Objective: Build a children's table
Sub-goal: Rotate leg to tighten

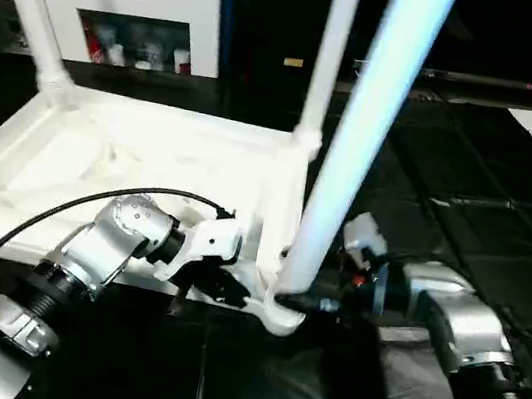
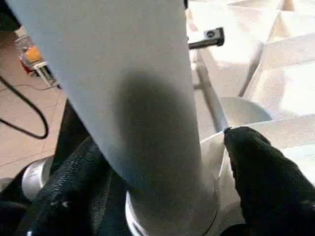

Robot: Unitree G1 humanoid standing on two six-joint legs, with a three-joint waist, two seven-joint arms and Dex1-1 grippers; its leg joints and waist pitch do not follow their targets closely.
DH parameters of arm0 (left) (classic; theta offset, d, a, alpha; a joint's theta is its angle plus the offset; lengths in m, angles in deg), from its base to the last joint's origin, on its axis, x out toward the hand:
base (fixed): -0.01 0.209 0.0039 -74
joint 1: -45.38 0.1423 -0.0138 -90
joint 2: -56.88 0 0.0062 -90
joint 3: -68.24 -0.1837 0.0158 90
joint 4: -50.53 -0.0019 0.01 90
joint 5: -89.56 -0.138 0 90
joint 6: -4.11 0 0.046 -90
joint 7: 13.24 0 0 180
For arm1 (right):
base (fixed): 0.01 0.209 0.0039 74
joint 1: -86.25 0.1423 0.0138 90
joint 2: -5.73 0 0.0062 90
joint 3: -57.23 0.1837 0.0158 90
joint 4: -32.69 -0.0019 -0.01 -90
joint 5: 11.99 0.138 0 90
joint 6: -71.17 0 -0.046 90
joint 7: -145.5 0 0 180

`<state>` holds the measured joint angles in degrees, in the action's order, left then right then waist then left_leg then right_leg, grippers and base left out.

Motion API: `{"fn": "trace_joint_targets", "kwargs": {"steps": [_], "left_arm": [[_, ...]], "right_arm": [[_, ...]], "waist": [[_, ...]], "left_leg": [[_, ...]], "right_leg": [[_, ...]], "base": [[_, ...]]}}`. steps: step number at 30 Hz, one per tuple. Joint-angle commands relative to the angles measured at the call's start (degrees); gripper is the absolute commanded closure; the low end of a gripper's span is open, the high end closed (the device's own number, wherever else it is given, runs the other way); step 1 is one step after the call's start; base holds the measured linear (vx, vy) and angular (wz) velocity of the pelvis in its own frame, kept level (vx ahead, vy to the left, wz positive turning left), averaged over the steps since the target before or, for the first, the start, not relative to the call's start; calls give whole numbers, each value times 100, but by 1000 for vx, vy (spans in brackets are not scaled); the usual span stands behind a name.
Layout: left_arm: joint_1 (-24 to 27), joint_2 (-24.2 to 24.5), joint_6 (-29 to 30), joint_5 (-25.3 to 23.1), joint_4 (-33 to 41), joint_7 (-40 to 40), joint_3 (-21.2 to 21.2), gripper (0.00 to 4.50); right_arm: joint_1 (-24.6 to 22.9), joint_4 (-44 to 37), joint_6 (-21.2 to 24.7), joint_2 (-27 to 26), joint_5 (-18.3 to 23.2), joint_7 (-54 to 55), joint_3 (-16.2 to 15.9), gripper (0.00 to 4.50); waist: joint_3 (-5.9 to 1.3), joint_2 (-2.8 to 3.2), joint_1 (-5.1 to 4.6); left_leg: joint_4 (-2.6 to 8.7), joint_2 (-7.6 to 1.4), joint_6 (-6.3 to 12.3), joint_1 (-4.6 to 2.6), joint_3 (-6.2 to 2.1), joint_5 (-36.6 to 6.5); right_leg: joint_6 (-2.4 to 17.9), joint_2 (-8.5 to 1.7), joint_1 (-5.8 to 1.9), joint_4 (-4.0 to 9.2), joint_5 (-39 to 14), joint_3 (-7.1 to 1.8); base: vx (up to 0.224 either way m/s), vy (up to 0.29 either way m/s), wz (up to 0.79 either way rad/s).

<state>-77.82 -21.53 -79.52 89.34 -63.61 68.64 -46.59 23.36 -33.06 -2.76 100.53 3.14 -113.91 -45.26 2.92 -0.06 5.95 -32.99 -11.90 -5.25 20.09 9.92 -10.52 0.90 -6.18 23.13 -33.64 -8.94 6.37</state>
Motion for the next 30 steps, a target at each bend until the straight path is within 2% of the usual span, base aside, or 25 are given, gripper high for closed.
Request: {"fn": "trace_joint_targets", "kwargs": {"steps": [1,5,13,18,25,27,28,30], "left_arm": [[25,4,-58,-140,-91,206,-273,450],[2,-21,-135,-169,-168,151,-247,450],[-37,-65,-206,-189,-312,33,-202,450],[-63,-90,-224,-184,-400,-3,-173,450],[-92,-154,-103,-181,-463,-132,-118,450],[-138,-264,95,-175,-529,-360,-37,450],[-156,-316,177,-171,-553,-467,0,450],[-187,-411,321,-167,-567,-671,66,450]], "right_arm": [[160,72,-48,-12,-16,-107,-56,121],[227,162,-36,-26,-3,-239,-111,156],[308,294,13,-30,19,-442,-190,223],[343,357,38,-48,29,-490,-210,231],[266,270,113,-75,75,-498,-227,233],[117,90,237,-134,136,-326,-194,233],[49,7,313,-167,170,-226,-167,233],[-92,-145,363,-269,212,30,-95,233]], "waist": [[-388,-48,-4],[-372,-68,3],[-380,-72,17],[-374,-81,21],[-383,-68,28],[-375,-43,39],[-371,-58,43],[-356,-47,50]], "left_leg": [[356,-136,289,12,24,-1074],[359,-138,224,10,12,-1187],[358,-144,219,7,14,-1131],[358,-140,194,-1,14,-1232],[359,-142,184,-3,11,-1205],[358,-141,178,-24,20,-1247],[357,-138,170,-47,26,-1318],[367,-135,140,-39,17,-1388]], "right_leg": [[1142,-252,-330,330,-1625,-296],[1012,-258,-315,350,-2011,-304],[1094,-248,-314,321,-1776,-310],[1017,-255,-303,352,-2013,-311],[1047,-245,-309,336,-1900,-312],[1059,-236,-295,351,-1881,-318],[1073,-232,-281,359,-1950,-325],[1019,-240,-276,382,-2150,-334]], "base": [[0,0,0],[0,0,0],[0,0,0],[0,0,0],[0,0,0],[0,0,0],[0,0,0],[0,0,0]]}}
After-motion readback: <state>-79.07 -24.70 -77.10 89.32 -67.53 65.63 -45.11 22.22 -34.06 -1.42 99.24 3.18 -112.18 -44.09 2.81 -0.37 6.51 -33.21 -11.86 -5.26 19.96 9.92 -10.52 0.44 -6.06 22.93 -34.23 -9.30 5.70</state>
